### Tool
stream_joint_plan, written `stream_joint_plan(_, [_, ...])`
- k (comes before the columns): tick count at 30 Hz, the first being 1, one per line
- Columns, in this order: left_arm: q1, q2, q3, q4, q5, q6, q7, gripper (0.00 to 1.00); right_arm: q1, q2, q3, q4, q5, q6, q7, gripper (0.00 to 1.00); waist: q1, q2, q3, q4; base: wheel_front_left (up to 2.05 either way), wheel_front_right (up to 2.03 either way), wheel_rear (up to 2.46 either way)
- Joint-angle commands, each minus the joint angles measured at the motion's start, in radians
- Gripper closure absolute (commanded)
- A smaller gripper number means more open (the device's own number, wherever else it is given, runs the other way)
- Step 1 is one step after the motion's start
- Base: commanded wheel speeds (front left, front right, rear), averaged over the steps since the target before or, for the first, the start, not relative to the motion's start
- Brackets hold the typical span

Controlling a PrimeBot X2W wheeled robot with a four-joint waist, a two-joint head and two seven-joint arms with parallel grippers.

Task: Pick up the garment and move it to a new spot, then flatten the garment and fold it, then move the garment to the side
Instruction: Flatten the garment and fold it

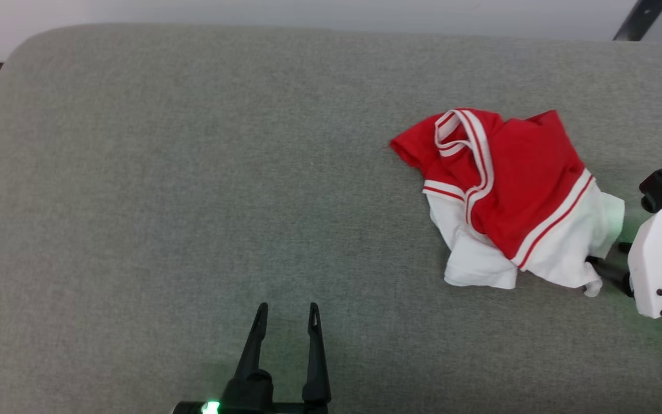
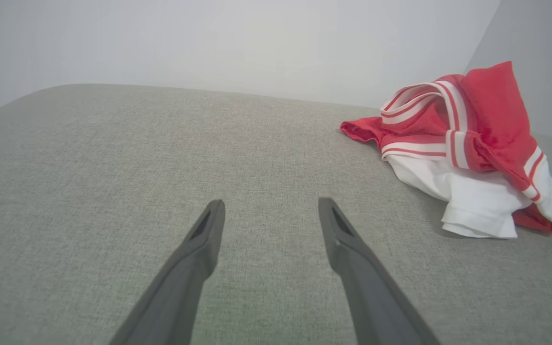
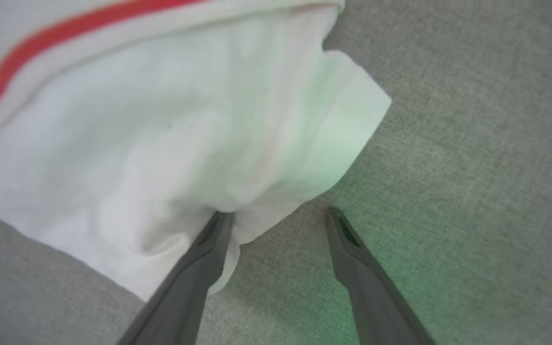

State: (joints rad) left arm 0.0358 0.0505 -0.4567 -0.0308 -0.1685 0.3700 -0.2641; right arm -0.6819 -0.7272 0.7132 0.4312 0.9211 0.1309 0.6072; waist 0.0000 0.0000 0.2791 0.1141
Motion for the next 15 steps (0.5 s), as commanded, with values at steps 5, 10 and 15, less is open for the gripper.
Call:
stream_joint_plan(5, [-0.017, 0.0, -0.017, -0.002, -0.013, 0.018, 0.0, 0.0, 0.0, -0.001, 0.063, 0.012, 0.043, 0.0, -0.033, 1.0, 0.0, 0.0, 0.019, 0.023, 0.0, 0.0, 0.0])
stream_joint_plan(10, [-0.035, 0.0, -0.025, 0.006, -0.023, 0.019, 0.0, 0.0, -0.02, -0.005, 0.059, 0.035, 0.09, 0.0, -0.115, 1.0, 0.0, 0.0, 0.01, 0.017, 0.0, 0.0, 0.0])
stream_joint_plan(15, [-0.058, 0.0, -0.024, 0.016, -0.018, 0.008, 0.0, 0.0, -0.041, -0.039, 0.044, 0.053, 0.138, -0.001, -0.187, 1.0, 0.0, 0.0, 0.003, -0.006, 0.0, 0.0, 0.0])
